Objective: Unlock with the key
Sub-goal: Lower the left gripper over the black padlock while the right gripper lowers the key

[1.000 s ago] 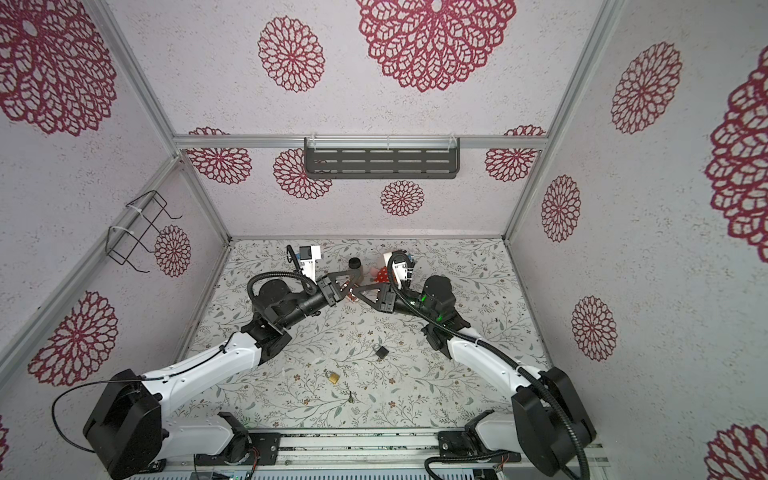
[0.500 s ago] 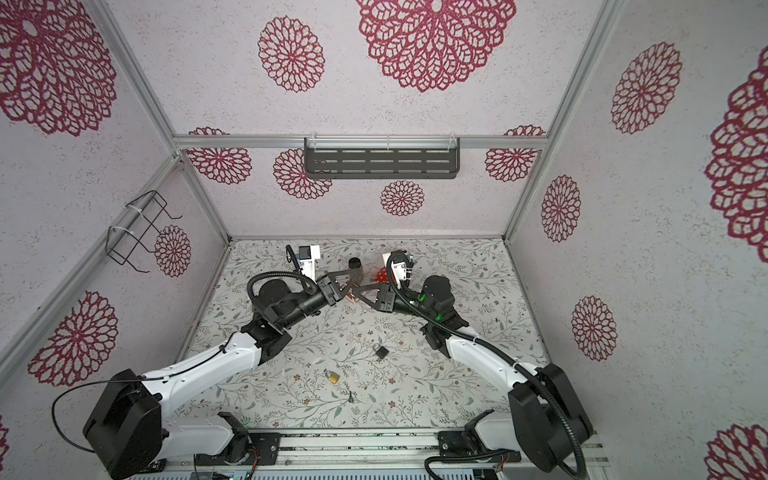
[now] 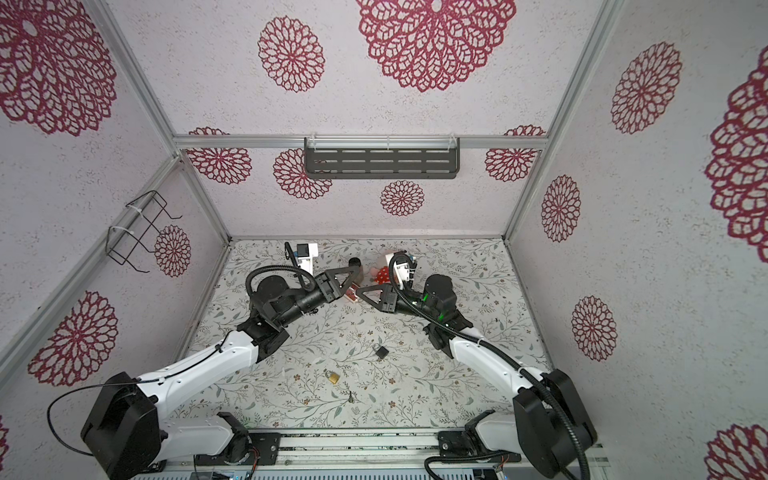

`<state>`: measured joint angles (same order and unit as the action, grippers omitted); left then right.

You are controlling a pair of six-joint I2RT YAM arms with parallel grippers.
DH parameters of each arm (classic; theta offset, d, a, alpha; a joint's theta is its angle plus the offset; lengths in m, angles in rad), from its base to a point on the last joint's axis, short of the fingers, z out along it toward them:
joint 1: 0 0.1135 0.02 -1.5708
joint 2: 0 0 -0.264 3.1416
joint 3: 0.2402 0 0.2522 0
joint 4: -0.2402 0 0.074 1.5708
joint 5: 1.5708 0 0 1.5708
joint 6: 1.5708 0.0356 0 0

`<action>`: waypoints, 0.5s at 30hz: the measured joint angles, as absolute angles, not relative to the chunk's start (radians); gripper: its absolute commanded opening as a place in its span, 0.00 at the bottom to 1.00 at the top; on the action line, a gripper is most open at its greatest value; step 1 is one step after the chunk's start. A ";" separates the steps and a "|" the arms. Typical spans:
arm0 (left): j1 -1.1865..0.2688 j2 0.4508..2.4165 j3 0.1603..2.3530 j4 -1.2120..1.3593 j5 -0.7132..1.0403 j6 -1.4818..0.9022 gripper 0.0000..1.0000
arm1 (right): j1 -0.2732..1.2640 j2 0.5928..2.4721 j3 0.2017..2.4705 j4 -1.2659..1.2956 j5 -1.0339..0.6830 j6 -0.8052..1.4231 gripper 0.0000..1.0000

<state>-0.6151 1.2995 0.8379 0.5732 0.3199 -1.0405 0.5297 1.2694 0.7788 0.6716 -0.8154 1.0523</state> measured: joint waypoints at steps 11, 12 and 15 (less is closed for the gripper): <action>-0.616 1.142 0.854 0.229 0.189 -1.078 0.73 | 0.480 1.146 0.778 0.330 -0.759 0.833 0.00; -0.619 1.136 0.862 0.183 0.170 -1.082 0.73 | 0.474 1.136 0.778 0.295 -0.752 0.813 0.00; -0.635 1.125 0.897 0.011 0.097 -1.110 0.73 | 0.452 1.108 0.767 0.194 -0.720 0.756 0.00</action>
